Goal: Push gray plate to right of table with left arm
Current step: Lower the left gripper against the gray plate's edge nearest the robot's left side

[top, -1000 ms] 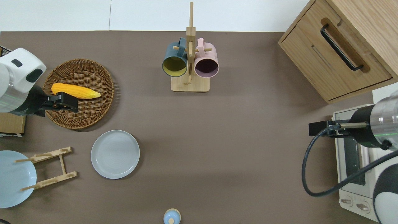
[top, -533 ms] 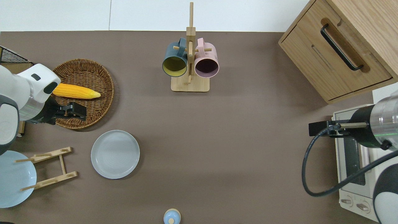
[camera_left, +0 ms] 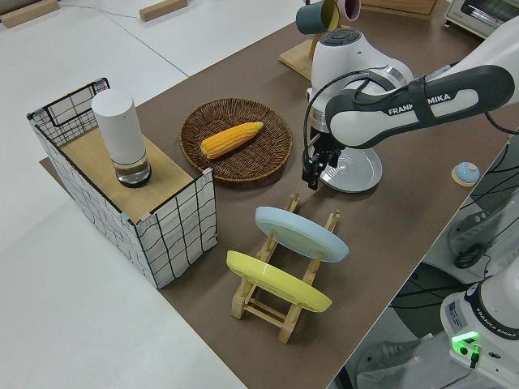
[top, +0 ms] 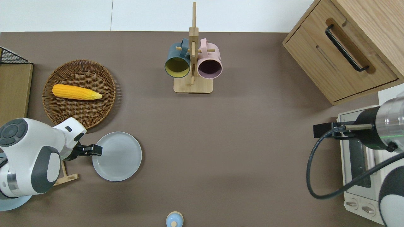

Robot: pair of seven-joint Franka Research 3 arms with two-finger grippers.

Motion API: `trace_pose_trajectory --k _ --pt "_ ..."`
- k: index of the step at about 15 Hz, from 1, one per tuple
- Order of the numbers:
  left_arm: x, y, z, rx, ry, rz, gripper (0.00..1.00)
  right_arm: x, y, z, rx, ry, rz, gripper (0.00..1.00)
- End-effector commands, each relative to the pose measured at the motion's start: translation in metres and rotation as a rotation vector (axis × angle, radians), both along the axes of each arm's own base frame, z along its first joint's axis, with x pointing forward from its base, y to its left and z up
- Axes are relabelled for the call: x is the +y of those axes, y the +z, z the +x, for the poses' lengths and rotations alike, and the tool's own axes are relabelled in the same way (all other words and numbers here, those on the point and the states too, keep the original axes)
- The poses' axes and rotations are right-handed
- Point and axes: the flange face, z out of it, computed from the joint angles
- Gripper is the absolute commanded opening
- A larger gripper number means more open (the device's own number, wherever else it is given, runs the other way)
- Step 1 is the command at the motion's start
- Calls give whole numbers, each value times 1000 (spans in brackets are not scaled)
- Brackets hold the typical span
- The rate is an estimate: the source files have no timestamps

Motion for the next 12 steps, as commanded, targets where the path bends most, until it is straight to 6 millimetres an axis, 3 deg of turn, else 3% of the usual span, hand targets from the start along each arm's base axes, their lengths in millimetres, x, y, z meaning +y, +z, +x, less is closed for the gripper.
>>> trace_pose_trajectory --k 1,4,7,10,12 --pt "1 -14 -20 -5 -4 -6 905 0 0 -8 3 -21 9 996" --pt "1 -22 -27 13 8 -15 931 0 0 -8 3 -21 9 996" --pt "1 -27 -33 27 7 -16 858 0 0 -8 3 -21 9 996" --pt "1 -29 -34 36 9 -18 653 0 0 -8 3 -21 9 996" --pt "0 -29 -34 37 25 -33 328 0 0 -8 3 -21 9 996"
